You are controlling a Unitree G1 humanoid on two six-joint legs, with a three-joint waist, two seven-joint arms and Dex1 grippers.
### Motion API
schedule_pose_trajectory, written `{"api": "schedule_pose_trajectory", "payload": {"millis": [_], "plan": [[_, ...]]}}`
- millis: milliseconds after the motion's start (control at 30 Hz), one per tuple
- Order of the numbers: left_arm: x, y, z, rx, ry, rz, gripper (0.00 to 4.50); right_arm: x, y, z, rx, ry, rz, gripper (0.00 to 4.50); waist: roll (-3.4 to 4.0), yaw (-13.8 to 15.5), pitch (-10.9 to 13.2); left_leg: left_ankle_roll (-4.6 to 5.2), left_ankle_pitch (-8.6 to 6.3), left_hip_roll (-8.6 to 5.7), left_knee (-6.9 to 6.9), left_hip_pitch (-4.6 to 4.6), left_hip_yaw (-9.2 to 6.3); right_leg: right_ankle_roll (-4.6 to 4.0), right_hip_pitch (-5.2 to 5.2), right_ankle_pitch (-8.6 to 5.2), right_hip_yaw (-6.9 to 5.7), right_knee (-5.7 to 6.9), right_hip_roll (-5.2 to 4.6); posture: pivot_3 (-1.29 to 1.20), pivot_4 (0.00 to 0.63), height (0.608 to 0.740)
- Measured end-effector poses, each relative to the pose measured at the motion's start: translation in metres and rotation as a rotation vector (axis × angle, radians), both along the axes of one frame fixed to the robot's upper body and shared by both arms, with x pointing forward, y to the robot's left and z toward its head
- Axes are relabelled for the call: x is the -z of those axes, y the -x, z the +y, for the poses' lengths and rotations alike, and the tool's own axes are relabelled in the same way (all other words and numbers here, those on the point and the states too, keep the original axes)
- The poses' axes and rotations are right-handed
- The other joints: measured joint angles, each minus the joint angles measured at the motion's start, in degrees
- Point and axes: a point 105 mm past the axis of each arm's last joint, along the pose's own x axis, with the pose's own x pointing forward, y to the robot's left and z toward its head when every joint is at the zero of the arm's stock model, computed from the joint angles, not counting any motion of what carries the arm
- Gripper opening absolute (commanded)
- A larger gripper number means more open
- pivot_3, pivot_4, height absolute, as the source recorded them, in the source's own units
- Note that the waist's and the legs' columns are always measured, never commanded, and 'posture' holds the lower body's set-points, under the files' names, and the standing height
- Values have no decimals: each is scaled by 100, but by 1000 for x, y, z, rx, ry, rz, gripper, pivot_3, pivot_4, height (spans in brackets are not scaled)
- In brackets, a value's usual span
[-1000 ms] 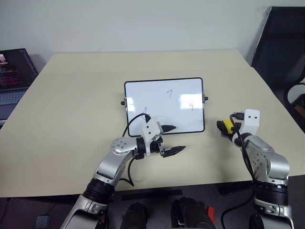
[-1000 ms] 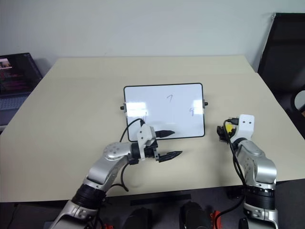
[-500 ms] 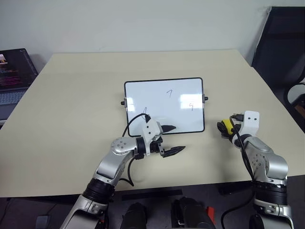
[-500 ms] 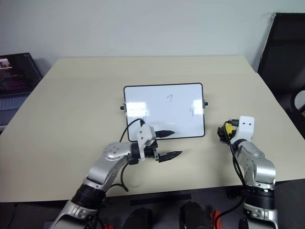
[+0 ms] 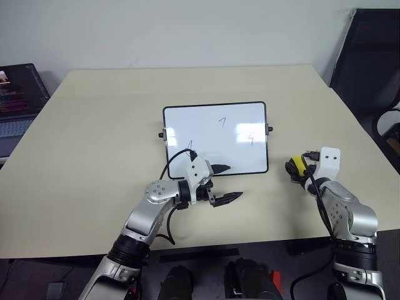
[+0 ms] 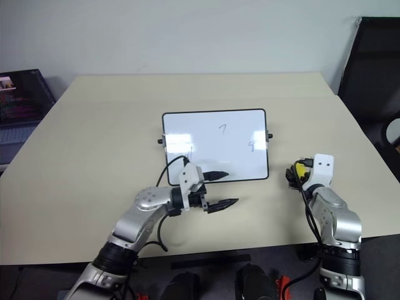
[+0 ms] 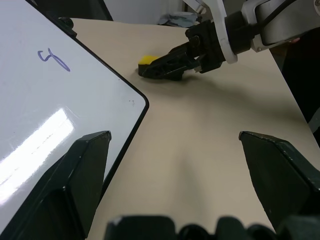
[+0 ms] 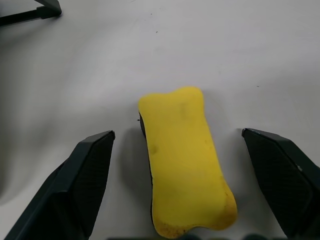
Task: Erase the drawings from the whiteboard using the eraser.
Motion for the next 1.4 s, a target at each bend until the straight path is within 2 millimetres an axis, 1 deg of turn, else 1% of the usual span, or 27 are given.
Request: {"api": "schedule_pose_trajectory", "payload": {"millis": [100, 133, 167, 333, 367, 733, 867, 967, 1033, 1133, 1200, 1267, 1400], "plan": [[0, 0, 0, 0, 0, 1, 4500, 0, 0, 0, 1, 0, 0, 3932, 0, 0, 0, 0, 0, 0, 0, 0, 0, 0, 0, 0, 0, 0, 0, 0, 150, 740], [0, 0, 0, 0, 0, 1, 4500, 0, 0, 0, 1, 1, 0, 3542, 0, 0, 0, 0, 0, 0, 0, 0, 0, 0, 0, 0, 0, -1, 0, 0, 150, 740], [0, 0, 0, 0, 0, 1, 4500, 0, 0, 0, 2, 1, 0, 3290, 0, 0, 0, 0, 0, 0, 0, 0, 0, 0, 0, 0, 0, -1, 0, 0, 150, 740], [-1, 0, -2, 2, 7, 2, 4500, -1, -1, -1, 5, 2, -4, 1483, 0, 0, 0, 0, 0, 0, 0, 0, 0, 0, 0, 0, -1, -1, 0, 0, 150, 740], [-1, 0, -2, 2, 7, 2, 4500, -1, -1, -1, 6, 2, -5, 1236, 0, 0, 0, 0, 0, 0, 0, 0, 0, 0, 0, 0, -1, -1, 0, 0, 150, 740], [-2, -1, -2, 1, 7, -1, 4500, -2, -2, -2, 16, 10, -8, 1192, 0, 0, 0, 0, 0, 0, 0, -1, 0, 0, 0, 0, -1, -1, 0, 0, 150, 740], [-3, -3, -3, -21, 12, -8, 4500, -8, -3, 1, 4, 32, -38, 1192, 0, 1, 0, 0, 0, 0, 0, -1, 0, 0, 0, 0, 0, -2, 0, 0, 150, 740], [-7, -12, -4, -88, 23, -46, 4500, -18, -6, 7, -27, 61, -99, 1192, 0, 3, 0, 0, 0, 0, 0, -1, -1, 0, 0, 0, -1, -2, 0, 0, 150, 740], [-15, -24, -4, -154, 31, -102, 4500, -28, -7, 17, -67, 79, -155, 1192, -1, 2, 0, 0, 0, 0, 0, -1, -2, 1, 0, 0, -2, -2, 0, 0, 150, 740], [-24, -41, 5, -259, 14, -186, 4500, -37, -8, 26, -101, 96, -206, 1192, 0, -1, 0, 0, 0, 0, -1, 0, -1, 1, 0, 0, -1, -1, 0, 0, 150, 740], [-23, -49, 12, -312, 2, -215, 4500, -40, -9, 30, -111, 112, -231, 1192, 0, 0, 0, 0, 0, 0, -2, -1, -1, 1, 0, 0, -1, -5, 0, 0, 150, 740], [-18, -52, 15, -340, -16, -217, 4500, -43, -10, 34, -119, 116, -257, 1192, 0, 2, 0, 0, 0, 0, -2, -3, -1, 1, -1, 0, -1, -6, 0, 0, 150, 740], [-14, -55, 16, -359, -28, -228, 4500, -55, -10, 48, -158, 108, -328, 1192, 0, 4, 0, 0, 0, 0, -2, -4, -1, 2, -2, 0, -2, -6, 0, 0, 150, 740]]}}
